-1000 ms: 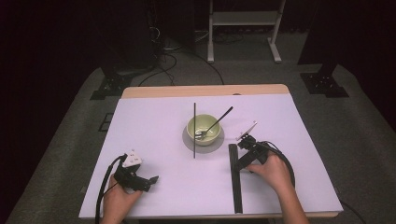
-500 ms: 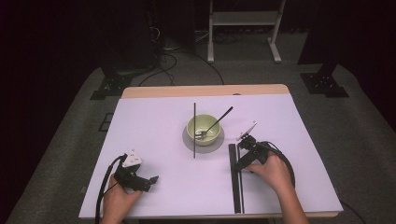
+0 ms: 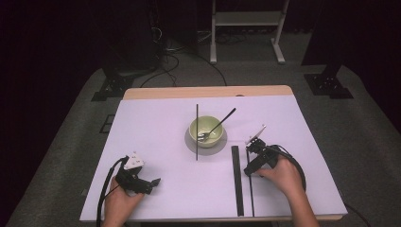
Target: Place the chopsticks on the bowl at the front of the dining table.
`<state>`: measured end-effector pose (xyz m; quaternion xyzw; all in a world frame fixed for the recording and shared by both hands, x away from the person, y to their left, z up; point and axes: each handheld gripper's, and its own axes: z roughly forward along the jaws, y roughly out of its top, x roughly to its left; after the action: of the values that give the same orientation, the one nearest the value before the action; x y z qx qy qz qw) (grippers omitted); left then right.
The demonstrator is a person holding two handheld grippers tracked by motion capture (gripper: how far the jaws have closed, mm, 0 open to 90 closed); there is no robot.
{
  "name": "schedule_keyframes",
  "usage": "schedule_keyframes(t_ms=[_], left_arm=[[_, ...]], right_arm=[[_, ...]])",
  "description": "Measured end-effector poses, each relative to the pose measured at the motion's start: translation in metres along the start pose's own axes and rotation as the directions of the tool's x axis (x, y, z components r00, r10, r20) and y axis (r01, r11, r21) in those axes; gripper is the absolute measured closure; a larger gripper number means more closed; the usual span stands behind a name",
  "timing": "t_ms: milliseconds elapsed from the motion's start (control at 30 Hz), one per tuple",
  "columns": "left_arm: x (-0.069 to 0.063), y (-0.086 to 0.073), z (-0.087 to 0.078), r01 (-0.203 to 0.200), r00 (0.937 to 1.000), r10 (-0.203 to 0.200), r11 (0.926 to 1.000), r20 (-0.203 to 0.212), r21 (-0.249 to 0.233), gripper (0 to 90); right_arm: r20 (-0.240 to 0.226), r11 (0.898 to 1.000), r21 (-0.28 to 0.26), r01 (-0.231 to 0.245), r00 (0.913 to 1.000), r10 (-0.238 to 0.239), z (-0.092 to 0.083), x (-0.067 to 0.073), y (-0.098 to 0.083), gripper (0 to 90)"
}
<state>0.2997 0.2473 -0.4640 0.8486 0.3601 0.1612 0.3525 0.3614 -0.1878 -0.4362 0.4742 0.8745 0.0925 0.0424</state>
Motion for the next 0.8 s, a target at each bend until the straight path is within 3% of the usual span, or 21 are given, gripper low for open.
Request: schedule_keyframes(t_ms=[433,800], left_arm=[[0.0,0.0,0.0,0.0,1.0,0.0,1.0,0.0,0.0,0.0],[0.0,0.0,0.0,0.001,1.0,-0.001,1.0,0.0,0.0,0.0]], right_arm=[[0.018,0.999,0.008,-0.047,0.9988,0.046,-0.004,-0.023,-0.019,1.2],[-0.015,0.999,-0.014,-0.05,0.9987,0.05,-0.005,-0.023,-0.007,1.7]])
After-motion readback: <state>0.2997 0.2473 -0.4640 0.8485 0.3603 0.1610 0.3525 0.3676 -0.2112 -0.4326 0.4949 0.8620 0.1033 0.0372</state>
